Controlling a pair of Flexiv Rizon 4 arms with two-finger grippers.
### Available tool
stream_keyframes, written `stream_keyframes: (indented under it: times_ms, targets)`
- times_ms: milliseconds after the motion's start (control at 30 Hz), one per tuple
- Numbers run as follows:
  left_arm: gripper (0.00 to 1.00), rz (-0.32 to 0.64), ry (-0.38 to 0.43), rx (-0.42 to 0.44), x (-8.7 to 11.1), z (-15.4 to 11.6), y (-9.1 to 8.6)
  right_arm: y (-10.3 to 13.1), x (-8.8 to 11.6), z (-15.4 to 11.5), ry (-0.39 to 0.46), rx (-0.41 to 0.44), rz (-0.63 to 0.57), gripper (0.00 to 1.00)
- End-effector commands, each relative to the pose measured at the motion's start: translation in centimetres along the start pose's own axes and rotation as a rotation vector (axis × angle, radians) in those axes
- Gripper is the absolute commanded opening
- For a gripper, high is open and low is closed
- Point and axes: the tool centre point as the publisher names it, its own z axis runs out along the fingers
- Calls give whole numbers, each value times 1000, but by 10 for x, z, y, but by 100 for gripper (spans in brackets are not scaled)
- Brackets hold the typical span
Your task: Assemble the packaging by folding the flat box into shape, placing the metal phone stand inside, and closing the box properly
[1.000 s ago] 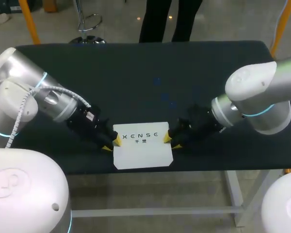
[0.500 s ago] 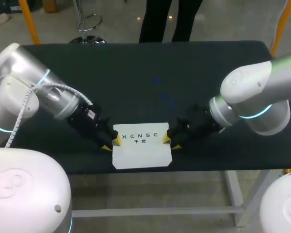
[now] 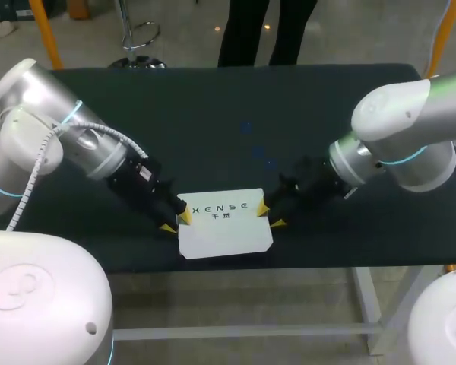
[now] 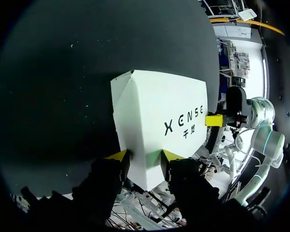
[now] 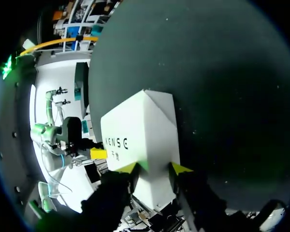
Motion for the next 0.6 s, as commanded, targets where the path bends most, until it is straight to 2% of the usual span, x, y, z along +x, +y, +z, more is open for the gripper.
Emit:
stream_keyframes:
  times_ms: [33, 600]
  targets:
    - [44, -5, -8, -13, 5, 1, -5, 3, 5, 3, -1, 18, 3, 45]
    - [44, -34, -18, -50, 8, -5, -11, 6, 13, 3, -17, 41, 33, 45]
